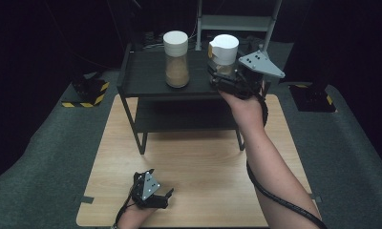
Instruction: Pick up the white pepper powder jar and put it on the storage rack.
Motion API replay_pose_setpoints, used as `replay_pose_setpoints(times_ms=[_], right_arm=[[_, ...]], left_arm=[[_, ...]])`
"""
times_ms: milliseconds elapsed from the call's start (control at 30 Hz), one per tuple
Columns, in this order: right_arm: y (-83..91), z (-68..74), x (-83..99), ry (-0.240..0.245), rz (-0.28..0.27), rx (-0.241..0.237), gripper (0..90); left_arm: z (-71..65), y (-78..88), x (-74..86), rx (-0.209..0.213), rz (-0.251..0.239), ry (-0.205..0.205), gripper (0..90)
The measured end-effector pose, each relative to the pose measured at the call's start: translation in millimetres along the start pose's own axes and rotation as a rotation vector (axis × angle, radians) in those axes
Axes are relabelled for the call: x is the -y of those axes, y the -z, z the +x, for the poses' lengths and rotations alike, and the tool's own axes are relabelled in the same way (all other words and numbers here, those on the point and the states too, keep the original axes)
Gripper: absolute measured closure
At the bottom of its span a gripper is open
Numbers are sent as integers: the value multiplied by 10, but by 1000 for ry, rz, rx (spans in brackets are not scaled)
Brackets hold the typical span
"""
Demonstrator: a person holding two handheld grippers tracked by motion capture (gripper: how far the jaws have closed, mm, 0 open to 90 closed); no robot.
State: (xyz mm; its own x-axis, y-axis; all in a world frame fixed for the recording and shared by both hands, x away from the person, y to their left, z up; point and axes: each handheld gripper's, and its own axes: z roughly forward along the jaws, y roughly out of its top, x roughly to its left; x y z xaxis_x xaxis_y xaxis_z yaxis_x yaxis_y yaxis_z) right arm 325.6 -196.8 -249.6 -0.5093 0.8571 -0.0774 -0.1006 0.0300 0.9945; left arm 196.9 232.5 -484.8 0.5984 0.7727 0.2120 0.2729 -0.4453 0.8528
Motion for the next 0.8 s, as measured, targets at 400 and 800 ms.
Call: replay_pose_setpoints(times_ms=[400,800], right_arm=[[168,5,39,-3,-22,-33,0],[404,19,158,16,-32,-43,0]], left_arm=[[-15,-6,-10,-3,5,-6,7],[-15,-5,-9,-6,5,-5,7]])
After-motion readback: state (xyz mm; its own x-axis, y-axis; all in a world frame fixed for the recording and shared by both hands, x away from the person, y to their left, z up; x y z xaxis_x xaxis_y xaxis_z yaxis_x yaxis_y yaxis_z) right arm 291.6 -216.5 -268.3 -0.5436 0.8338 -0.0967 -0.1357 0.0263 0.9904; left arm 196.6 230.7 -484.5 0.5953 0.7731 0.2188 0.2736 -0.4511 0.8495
